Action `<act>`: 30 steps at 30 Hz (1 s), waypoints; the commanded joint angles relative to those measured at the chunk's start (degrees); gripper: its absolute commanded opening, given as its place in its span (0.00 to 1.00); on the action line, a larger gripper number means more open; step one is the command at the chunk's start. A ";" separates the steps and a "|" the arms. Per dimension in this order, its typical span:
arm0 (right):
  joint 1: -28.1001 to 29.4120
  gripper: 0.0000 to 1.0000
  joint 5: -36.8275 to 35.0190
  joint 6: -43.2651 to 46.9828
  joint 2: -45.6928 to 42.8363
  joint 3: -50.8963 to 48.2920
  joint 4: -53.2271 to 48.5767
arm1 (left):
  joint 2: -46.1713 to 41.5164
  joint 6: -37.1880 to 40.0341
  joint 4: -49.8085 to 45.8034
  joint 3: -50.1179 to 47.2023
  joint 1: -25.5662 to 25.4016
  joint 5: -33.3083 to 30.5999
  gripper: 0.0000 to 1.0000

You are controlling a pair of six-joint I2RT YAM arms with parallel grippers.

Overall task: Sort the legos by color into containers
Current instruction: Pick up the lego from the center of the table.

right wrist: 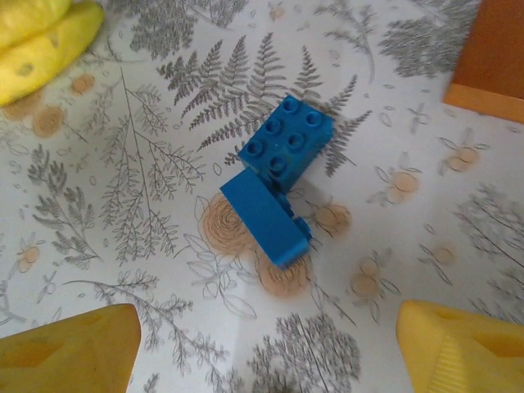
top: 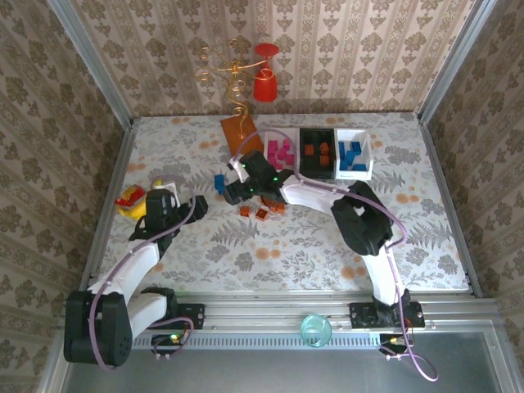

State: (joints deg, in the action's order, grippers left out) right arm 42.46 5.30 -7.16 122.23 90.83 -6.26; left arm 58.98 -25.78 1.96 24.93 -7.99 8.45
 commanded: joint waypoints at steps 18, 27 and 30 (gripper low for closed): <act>0.25 0.68 7.06 1.42 22.86 29.46 -18.66 | -10.08 -1.60 -1.98 -5.41 5.39 1.90 0.88; 0.69 0.44 7.31 2.93 21.95 29.30 -20.28 | -9.97 -1.60 -1.60 -5.55 5.73 3.02 0.88; 0.79 0.37 7.81 3.67 18.61 26.09 -19.59 | -9.96 -1.77 -1.36 -5.59 5.70 3.73 0.88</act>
State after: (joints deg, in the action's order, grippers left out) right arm 42.65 11.18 -4.45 143.72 119.00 -23.09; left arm 49.74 -26.63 0.64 20.21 -2.83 10.59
